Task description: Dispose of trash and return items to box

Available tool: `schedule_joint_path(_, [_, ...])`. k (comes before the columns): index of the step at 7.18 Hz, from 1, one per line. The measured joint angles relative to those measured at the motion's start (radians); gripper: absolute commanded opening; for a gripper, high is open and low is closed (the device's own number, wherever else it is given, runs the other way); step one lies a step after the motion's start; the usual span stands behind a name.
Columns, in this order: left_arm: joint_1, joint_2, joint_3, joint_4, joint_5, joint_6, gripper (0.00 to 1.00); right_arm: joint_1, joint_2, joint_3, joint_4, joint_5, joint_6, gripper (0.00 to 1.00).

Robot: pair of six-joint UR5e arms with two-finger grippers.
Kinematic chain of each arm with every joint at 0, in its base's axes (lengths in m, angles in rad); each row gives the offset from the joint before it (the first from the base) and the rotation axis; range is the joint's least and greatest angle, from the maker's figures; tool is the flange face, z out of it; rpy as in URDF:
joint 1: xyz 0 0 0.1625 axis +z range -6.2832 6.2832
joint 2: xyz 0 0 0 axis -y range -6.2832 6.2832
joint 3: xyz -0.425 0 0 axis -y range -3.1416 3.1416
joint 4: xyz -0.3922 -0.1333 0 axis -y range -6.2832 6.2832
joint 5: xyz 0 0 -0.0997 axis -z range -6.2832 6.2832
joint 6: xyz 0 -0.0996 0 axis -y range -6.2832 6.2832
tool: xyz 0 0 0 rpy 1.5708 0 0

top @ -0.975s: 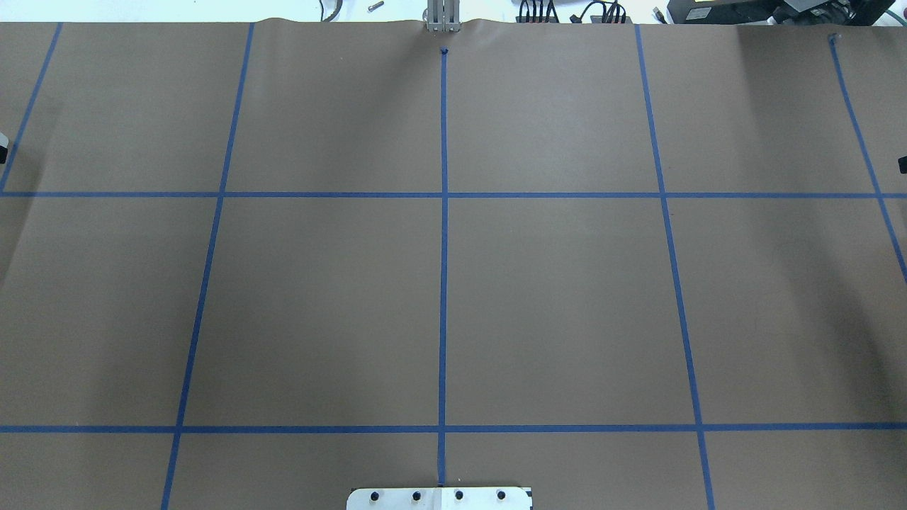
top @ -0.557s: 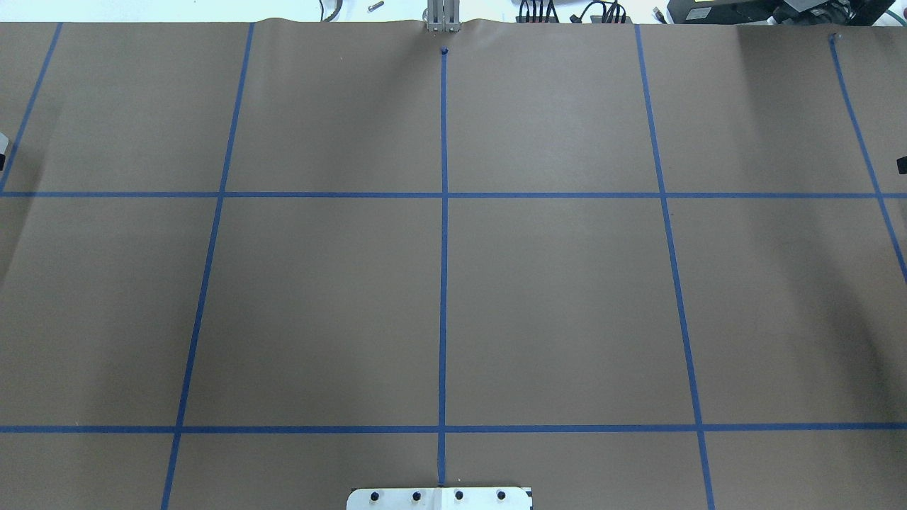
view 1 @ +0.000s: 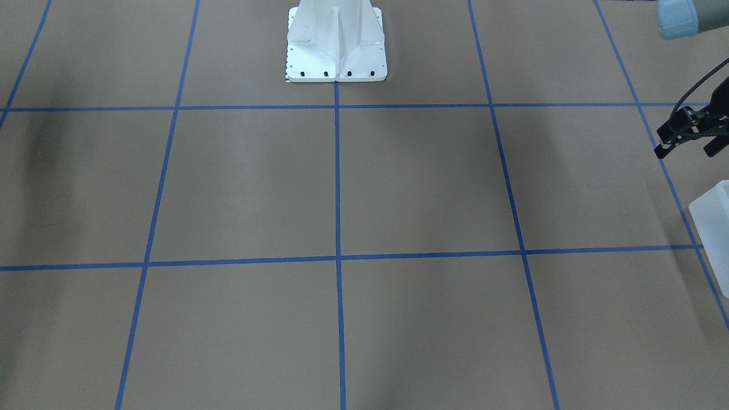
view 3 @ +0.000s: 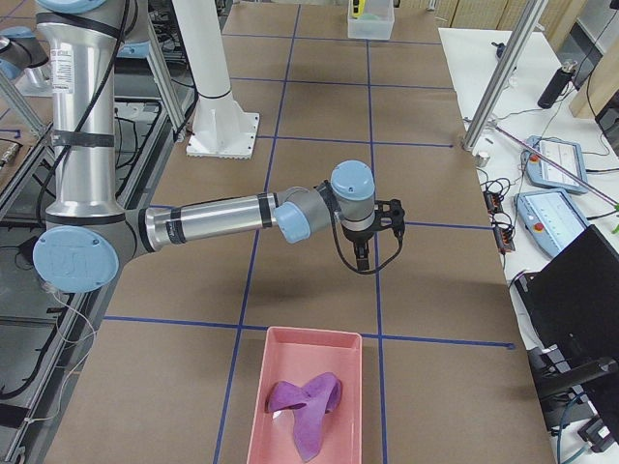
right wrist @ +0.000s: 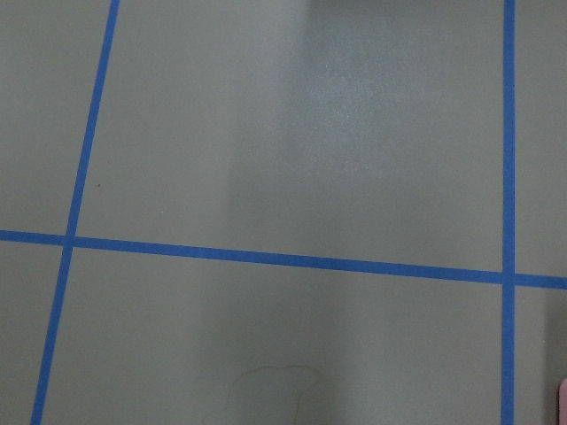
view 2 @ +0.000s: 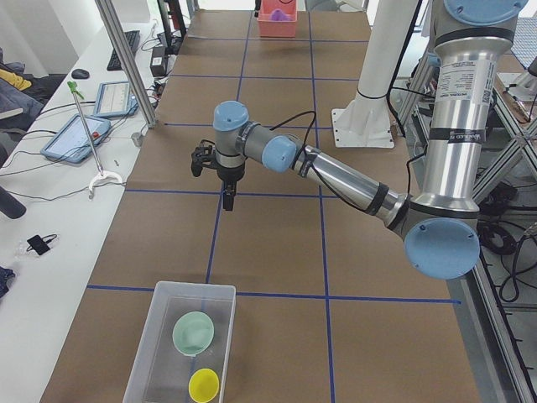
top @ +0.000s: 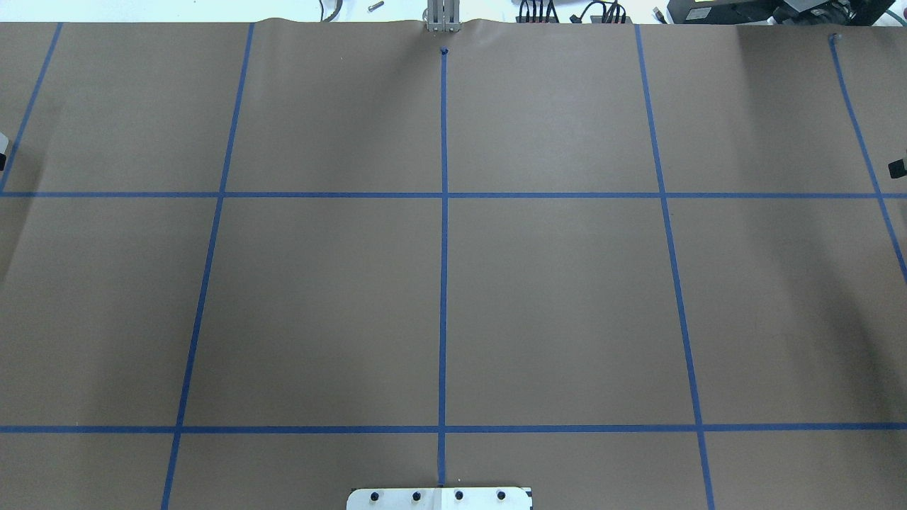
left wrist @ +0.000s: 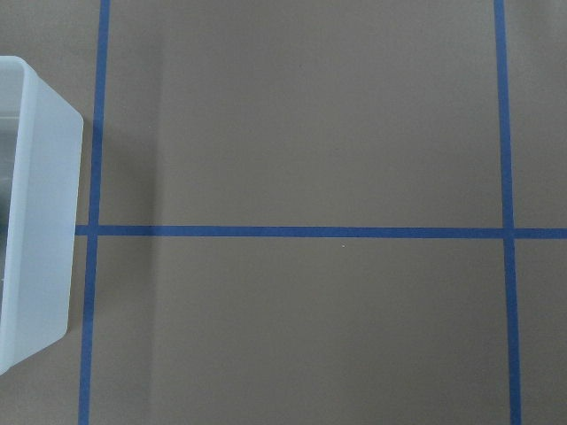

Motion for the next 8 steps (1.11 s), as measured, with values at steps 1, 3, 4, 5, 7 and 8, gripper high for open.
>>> schedule_joint_path(1, [-0.001,-0.001,-0.007,-0.003,0.0,-0.001,0.98,-0.005,0.001,0.0,0.001,0.0,0.0,1.0])
schedule_joint_path(3, [-0.001,0.0,-0.007,-0.045,0.001,0.0,0.98,-0.008,0.003,0.001,0.002,0.002,0.0,1.0])
schedule_joint_path(4, [-0.004,-0.001,-0.006,-0.061,0.004,0.001,0.98,-0.008,0.003,0.0,0.001,0.0,0.0,1.0])
schedule_joint_path(5, [-0.007,-0.003,-0.008,-0.069,0.008,0.001,0.98,-0.008,0.003,0.001,0.001,-0.002,0.0,1.0])
schedule_joint_path(7, [-0.007,-0.005,-0.018,-0.096,0.014,0.002,0.98,-0.006,0.001,0.005,0.002,-0.001,0.0,1.0])
schedule_joint_path(8, [-0.017,0.001,-0.025,-0.136,0.03,0.002,0.98,-0.006,-0.002,0.014,0.001,0.008,0.002,1.0])
